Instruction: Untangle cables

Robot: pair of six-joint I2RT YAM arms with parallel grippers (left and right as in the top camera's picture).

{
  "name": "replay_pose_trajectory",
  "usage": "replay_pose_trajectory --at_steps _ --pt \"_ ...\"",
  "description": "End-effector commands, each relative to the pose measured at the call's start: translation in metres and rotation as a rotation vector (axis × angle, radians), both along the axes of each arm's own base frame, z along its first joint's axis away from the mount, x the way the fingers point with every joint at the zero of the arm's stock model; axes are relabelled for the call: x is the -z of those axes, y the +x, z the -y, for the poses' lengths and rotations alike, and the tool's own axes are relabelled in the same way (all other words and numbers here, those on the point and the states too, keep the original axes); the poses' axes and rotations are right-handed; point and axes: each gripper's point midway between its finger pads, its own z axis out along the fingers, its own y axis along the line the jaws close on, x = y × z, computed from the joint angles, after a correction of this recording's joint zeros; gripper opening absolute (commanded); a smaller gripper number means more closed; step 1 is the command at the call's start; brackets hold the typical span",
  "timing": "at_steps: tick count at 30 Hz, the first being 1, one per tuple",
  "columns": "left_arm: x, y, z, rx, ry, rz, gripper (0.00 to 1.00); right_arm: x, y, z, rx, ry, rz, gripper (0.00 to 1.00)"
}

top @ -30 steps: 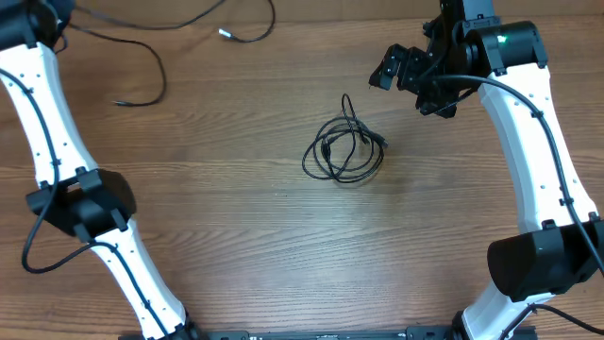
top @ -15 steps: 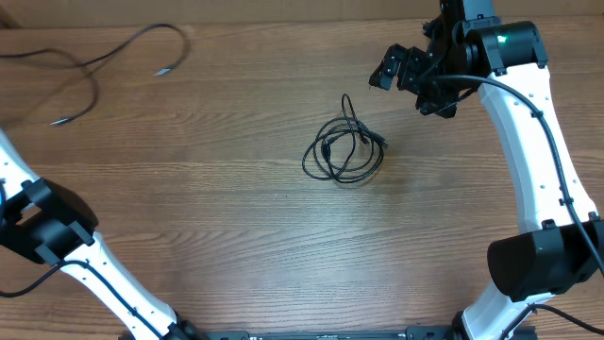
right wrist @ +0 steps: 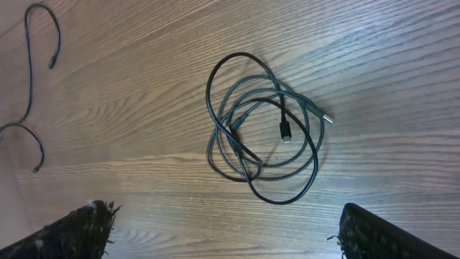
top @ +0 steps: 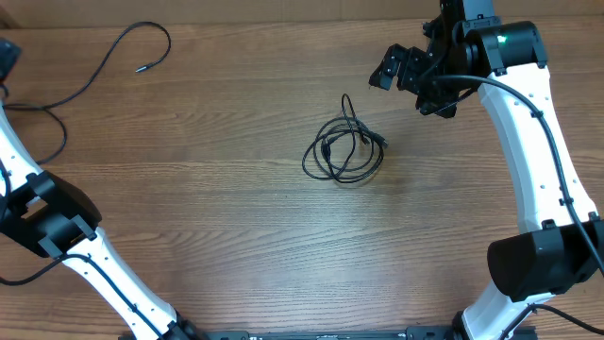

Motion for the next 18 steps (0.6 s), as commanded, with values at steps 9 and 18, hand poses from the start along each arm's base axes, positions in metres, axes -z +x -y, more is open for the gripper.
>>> replay_pose_trajectory --at_steps 9,18 --pt "0.124 -0.041 0.023 0.048 -0.155 -0.364 0.94 -0.002 0.0 0.001 -0.001 -0.002 0.008 1.0" --pt "0.17 -0.056 0.034 0.212 -0.155 -0.515 0.75 -0.002 0.0 0.001 -0.001 -0.002 0.008 1.0"
